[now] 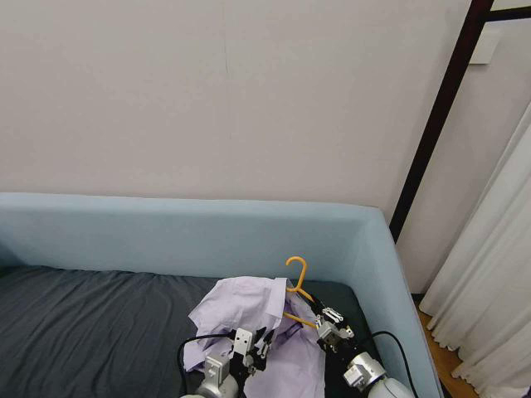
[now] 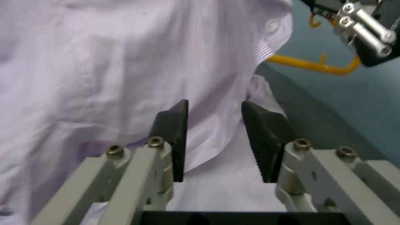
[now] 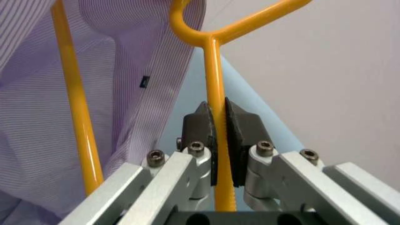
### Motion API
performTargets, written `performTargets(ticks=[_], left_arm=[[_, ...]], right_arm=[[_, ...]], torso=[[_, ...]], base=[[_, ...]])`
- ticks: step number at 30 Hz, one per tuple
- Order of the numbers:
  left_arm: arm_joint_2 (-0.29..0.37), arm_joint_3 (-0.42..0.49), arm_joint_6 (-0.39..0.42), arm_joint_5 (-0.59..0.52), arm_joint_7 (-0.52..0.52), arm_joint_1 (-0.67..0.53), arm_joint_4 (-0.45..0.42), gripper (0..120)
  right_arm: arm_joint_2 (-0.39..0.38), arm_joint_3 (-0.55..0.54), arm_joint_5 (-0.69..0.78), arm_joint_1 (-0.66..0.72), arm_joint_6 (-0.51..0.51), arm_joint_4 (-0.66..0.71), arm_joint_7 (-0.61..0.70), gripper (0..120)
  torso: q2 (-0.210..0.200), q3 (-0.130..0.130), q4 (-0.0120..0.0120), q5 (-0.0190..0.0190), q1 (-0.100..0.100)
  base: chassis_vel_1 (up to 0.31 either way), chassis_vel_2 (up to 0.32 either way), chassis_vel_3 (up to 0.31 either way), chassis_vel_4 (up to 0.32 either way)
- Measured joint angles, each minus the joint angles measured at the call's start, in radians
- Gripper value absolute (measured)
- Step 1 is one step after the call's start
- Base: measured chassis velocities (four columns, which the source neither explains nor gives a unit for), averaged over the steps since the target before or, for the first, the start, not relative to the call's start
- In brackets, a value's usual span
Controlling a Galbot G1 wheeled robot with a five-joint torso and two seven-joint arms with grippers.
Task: Pick up the clothes from the sofa and hang them on the clothes hanger.
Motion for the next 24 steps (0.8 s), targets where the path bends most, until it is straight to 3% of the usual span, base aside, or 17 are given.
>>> performTargets(ticks=[3, 6, 9, 12, 13, 16, 17, 19, 23, 24], left_arm=[[0.079, -0.068, -0.087, 0.080, 0.064, 0.052, -0.014, 54], [0.112, -0.121, -0.126, 0.108, 0.114, 0.040, -0.004, 65], [0.132, -0.169, -0.173, 0.124, 0.172, 0.000, 0.029, 74], [0.166, -0.246, -0.241, 0.103, 0.318, -0.036, 0.082, 88], [0.166, -0.246, -0.241, 0.103, 0.318, -0.036, 0.082, 88], [0.198, -0.288, -0.324, 0.082, 0.445, -0.066, 0.175, 91], [0.215, -0.286, -0.360, 0.063, 0.504, -0.088, 0.217, 85], [0.225, -0.266, -0.372, 0.046, 0.546, -0.115, 0.242, 83], [0.238, -0.062, -0.415, -0.023, 0.846, -0.353, 0.390, 84], [0.238, -0.062, -0.415, -0.023, 0.846, -0.353, 0.390, 84]], right_arm=[[0.006, 0.006, -0.032, 0.002, 0.020, -0.004, 0.004, 4], [0.014, 0.015, -0.067, 0.001, 0.042, -0.014, 0.005, 4], [0.024, 0.037, -0.123, 0.000, 0.089, -0.035, 0.005, 4], [0.039, 0.037, -0.194, 0.020, 0.135, -0.057, 0.008, 4], [0.039, 0.037, -0.194, 0.020, 0.135, -0.057, 0.008, 4], [0.055, -0.008, -0.223, 0.072, 0.153, -0.086, 0.011, 4], [0.062, -0.022, -0.227, 0.090, 0.156, -0.098, 0.011, 4], [0.065, -0.024, -0.230, 0.096, 0.158, -0.103, 0.011, 4], [0.067, -0.022, -0.237, 0.104, 0.163, -0.110, 0.012, 4], [0.067, -0.022, -0.237, 0.104, 0.163, -0.110, 0.012, 4]], torso=[[0.000, 0.000, 0.0005, 0.0000, 0.000], [0.000, 0.000, 0.0002, 0.0001, 0.000], [0.000, 0.000, -0.0005, -0.0001, 0.000], [0.000, 0.000, -0.0005, 0.0002, 0.000], [0.000, 0.000, -0.0005, 0.0002, 0.000], [0.000, 0.000, -0.0003, -0.0003, 0.000], [0.000, 0.000, 0.0015, 0.0001, 0.000], [0.000, 0.000, 0.0014, 0.0003, 0.000], [0.000, 0.000, -0.0006, 0.0001, 0.000], [0.000, 0.000, -0.0006, 0.0001, 0.000]], base=[[0.000, 0.000, 0.000, 0.000], [0.000, 0.000, 0.000, 0.000], [0.000, 0.000, 0.000, 0.000], [0.000, 0.000, 0.000, 0.000], [0.000, 0.000, 0.000, 0.000], [0.000, 0.000, 0.000, 0.000], [0.000, 0.000, 0.000, 0.000], [0.000, 0.000, 0.000, 0.000], [0.000, 0.000, 0.000, 0.000], [0.000, 0.000, 0.000, 0.000]])
